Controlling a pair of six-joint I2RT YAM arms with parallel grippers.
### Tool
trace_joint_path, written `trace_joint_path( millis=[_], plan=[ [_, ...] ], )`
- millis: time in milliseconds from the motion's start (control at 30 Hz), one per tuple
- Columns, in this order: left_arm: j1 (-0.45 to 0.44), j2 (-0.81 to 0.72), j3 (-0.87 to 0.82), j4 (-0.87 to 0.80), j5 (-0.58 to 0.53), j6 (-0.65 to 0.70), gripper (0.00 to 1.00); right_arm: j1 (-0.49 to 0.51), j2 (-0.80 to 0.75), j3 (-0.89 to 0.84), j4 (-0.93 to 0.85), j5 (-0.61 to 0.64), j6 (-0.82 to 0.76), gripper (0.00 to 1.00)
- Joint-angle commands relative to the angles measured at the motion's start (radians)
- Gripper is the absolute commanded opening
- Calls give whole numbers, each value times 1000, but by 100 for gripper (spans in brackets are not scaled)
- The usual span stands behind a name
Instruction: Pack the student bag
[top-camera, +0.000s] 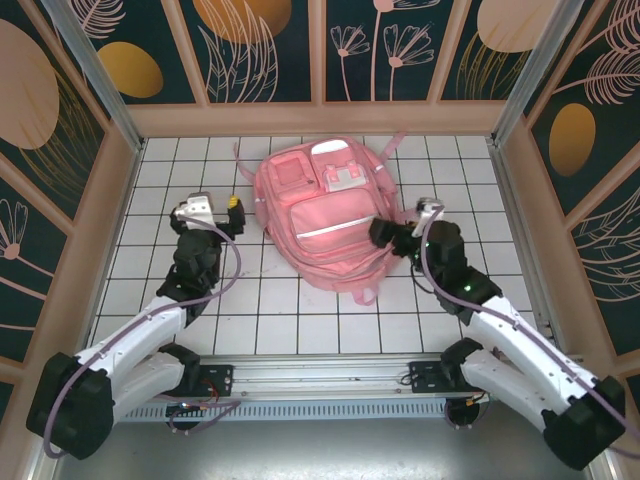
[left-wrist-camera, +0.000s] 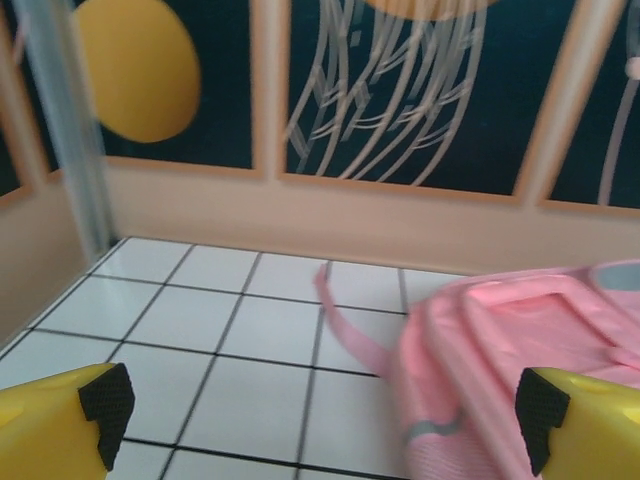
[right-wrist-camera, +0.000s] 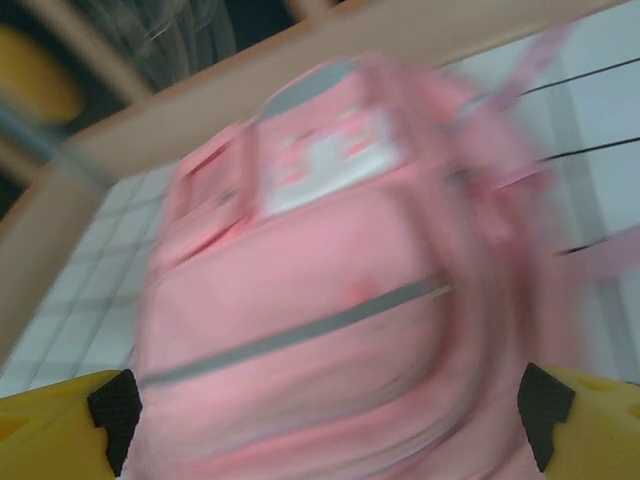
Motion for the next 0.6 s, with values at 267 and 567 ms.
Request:
trace_joint_path(
  millis=[267, 567],
  plan=[
    [273, 66, -137, 208, 89, -122, 99, -256, 573, 89, 306, -321, 167, 98],
    [390, 201, -156, 275, 115, -164, 99, -67, 408, -138, 442, -507, 237, 95]
  ],
)
